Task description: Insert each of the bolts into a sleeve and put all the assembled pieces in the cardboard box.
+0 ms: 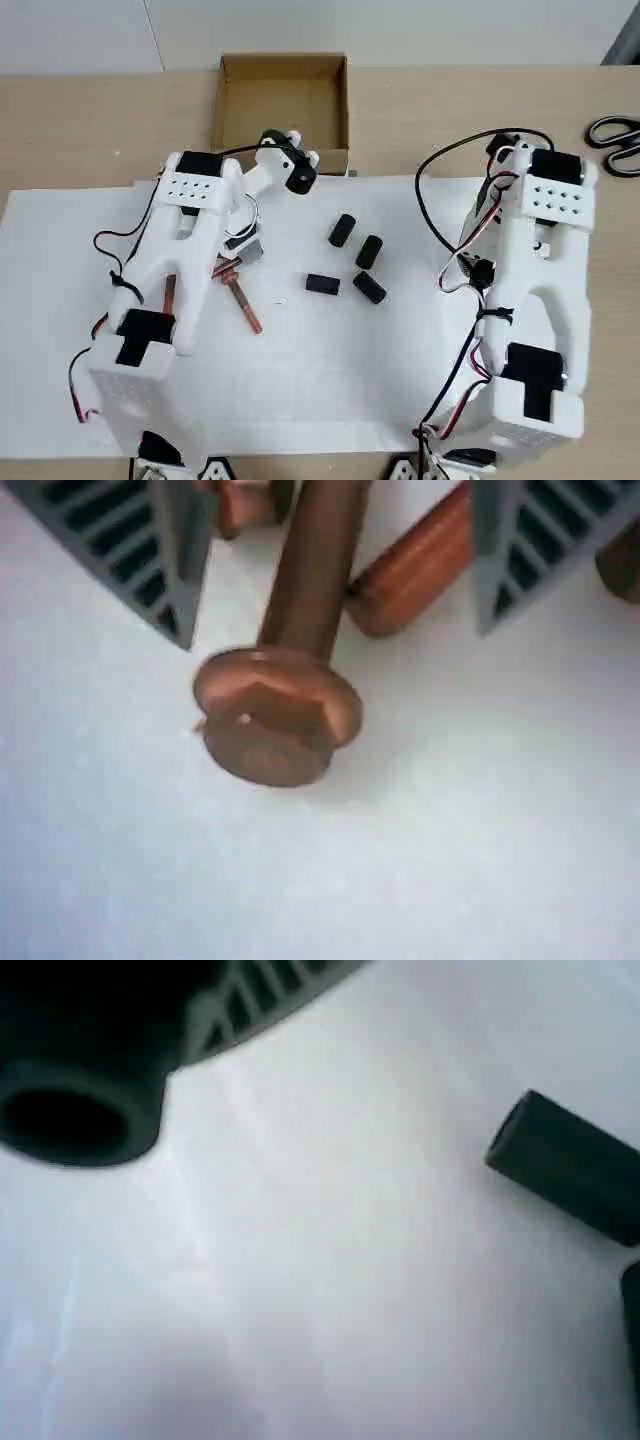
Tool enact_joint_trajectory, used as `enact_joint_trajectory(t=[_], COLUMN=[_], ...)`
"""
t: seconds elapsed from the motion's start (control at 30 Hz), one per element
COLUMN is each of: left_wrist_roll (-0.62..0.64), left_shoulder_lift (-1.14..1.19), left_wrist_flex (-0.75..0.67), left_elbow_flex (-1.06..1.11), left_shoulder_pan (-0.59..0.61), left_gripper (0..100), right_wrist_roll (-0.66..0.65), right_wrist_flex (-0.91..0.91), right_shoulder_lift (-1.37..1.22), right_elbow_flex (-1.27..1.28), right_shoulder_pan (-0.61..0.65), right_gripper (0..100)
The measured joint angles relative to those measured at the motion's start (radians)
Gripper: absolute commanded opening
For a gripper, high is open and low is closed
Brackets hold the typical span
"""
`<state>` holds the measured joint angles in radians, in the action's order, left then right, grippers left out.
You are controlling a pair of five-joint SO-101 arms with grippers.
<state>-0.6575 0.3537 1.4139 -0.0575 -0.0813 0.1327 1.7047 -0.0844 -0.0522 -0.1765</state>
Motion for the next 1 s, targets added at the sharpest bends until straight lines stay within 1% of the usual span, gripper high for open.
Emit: enact_joint_trajectory(t=[0.37, 0.57, 0.63, 0.8, 1.0], left_wrist_roll=[0.0, 0.0, -0.002, 0.002, 0.002], left_shoulder_lift=[0.066, 0.066, 0.066, 0.066, 0.064], left_wrist_flex=[0.002, -0.029, -0.032, -0.032, -0.035], left_elbow_flex=[-0.005, -0.006, -0.006, -0.006, -0.006], left_shoulder_pan=[0.0, 0.0, 0.0, -0.006, -0.002], left_gripper=[17, 17, 15, 0, 1], right_wrist_roll=[0.0, 0.0, 0.0, 0.0, 0.0], right_wrist_flex=[0.0, 0.0, 0.0, 0.0, 0.0], right_shoulder_lift=[0.0, 0.0, 0.0, 0.0, 0.0], right_elbow_flex=[0.0, 0.0, 0.0, 0.0, 0.0], right_shoulder_pan=[0.0, 0.0, 0.0, 0.0, 0.0], right_gripper=[0.3, 0.3, 0.3, 0.3, 0.3])
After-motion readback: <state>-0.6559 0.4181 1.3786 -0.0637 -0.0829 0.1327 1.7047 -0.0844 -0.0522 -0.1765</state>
